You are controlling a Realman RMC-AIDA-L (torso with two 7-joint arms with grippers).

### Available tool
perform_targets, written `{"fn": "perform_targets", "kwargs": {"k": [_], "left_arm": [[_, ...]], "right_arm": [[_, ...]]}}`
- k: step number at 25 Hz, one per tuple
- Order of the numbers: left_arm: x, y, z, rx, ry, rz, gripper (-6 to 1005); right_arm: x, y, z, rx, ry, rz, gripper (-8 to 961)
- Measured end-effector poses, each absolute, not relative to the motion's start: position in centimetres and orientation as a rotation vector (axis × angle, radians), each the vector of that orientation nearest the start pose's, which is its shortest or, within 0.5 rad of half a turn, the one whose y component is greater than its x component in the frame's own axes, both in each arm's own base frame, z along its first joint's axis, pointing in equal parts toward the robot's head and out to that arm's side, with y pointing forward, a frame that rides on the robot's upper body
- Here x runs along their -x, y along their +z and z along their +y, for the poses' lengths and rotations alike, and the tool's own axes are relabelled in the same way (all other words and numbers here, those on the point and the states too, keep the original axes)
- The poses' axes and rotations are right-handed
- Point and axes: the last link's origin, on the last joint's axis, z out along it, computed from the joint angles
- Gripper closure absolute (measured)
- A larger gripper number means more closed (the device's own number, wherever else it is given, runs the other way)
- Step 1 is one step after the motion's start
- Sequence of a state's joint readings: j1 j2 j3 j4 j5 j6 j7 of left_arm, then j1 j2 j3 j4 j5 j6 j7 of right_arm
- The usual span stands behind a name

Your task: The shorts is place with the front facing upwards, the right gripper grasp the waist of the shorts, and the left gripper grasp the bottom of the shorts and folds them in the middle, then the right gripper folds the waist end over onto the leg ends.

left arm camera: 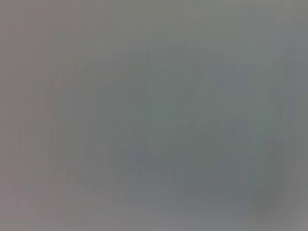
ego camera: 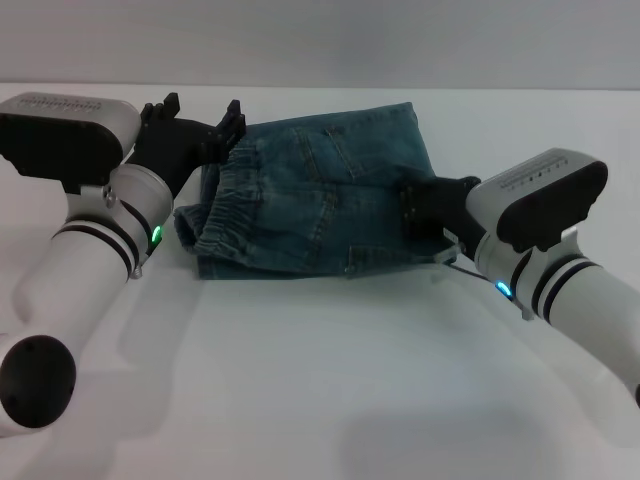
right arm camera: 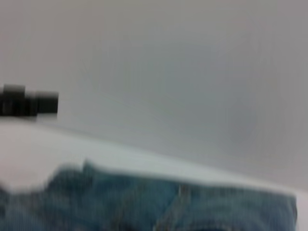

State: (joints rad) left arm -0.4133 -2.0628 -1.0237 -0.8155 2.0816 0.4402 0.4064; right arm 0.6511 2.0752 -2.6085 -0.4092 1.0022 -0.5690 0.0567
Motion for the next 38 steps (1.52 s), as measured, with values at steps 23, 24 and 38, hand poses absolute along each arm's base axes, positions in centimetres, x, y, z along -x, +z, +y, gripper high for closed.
{"fn": "perform_targets", "kwargs": {"k": [23, 24, 38], "left_arm": [[31.1, -2.0, 34.4, 1.543, -0.651, -0.563, 200], [31.2, -2.0, 34.2, 1.542, -0.649, -0.559, 200], [31.2, -2.5, 33.3, 1.568, -0.648, -0.541, 199]], "right_arm": [[-34.9, 3.2, 25.4, 1.247, 0.773, 0.405, 704], [-35.3, 3.3, 25.0, 1.239, 0.763, 0.413, 663], [-36.2, 3.4, 24.1, 1.223, 0.736, 0.427, 292]]}}
